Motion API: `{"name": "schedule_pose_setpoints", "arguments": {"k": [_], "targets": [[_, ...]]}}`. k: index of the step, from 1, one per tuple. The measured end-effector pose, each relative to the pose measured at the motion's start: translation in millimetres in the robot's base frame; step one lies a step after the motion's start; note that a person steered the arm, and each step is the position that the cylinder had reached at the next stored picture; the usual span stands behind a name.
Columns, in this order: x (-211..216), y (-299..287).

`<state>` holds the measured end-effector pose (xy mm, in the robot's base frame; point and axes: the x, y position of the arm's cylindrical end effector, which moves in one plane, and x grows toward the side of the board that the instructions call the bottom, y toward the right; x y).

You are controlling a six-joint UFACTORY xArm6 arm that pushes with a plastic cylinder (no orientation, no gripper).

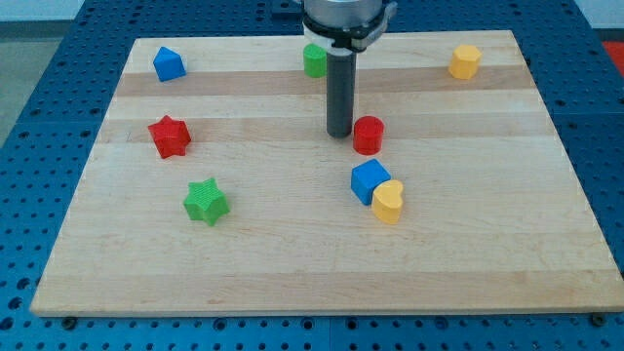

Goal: Move the red circle to the center right of the board

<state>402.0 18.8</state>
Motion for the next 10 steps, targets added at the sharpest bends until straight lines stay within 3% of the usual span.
{"name": "schedule_pose_setpoints", "arguments": {"k": [2, 6, 7, 8, 10], "targets": [[4.3, 3.4], [-9.6, 150.8], [-9.6, 152.9], [-7.7, 107.1], [13.8, 129.4]]}}
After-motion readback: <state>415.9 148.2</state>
